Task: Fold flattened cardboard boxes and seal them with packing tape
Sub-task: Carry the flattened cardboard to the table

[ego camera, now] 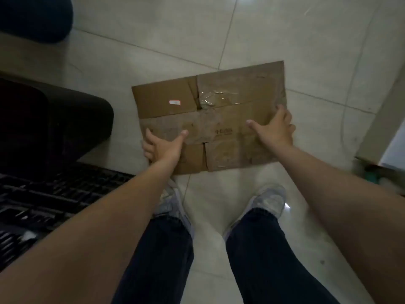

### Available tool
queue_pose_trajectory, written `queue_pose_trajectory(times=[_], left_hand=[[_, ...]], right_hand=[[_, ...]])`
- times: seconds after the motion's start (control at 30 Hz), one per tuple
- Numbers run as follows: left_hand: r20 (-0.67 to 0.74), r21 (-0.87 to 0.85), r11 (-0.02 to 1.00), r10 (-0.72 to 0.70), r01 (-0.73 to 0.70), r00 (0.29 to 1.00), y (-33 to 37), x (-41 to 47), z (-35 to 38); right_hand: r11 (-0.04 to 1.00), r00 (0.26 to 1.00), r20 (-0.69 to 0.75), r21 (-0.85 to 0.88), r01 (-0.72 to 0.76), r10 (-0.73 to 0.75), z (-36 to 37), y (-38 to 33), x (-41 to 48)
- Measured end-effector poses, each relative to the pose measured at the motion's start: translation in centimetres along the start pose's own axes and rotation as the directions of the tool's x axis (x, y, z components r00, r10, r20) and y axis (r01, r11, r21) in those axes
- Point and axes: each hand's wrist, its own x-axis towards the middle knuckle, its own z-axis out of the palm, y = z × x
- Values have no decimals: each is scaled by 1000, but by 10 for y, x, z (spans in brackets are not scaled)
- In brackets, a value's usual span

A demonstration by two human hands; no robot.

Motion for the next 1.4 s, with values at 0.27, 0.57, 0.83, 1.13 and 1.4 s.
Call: queue_pose_trajectory(times=[0.27, 0.57, 0.83, 1.13, 1.4], left_hand=[[-36, -156, 988, -26, 20, 999, -16, 58, 17], [-159, -107, 993, 36, -53, 987, -19, 51, -10], [-269, -154, 955, 206, -253, 941, 29, -22, -58], [-337, -190, 893, 331, -409, 881, 135, -166, -188], [-476, -230, 774, 439, -590, 762, 240, -347, -364]], right_hand=[[998, 982, -179, 46, -47, 55, 33, 10, 36], [978, 940, -314, 192, -78, 137, 2, 26, 27], [937, 894, -426, 349, 20, 139, -68, 5, -39], [870, 866, -490, 466, 163, 101, -240, -73, -128], [765, 844, -537, 543, 346, 0, -456, -174, -246]])
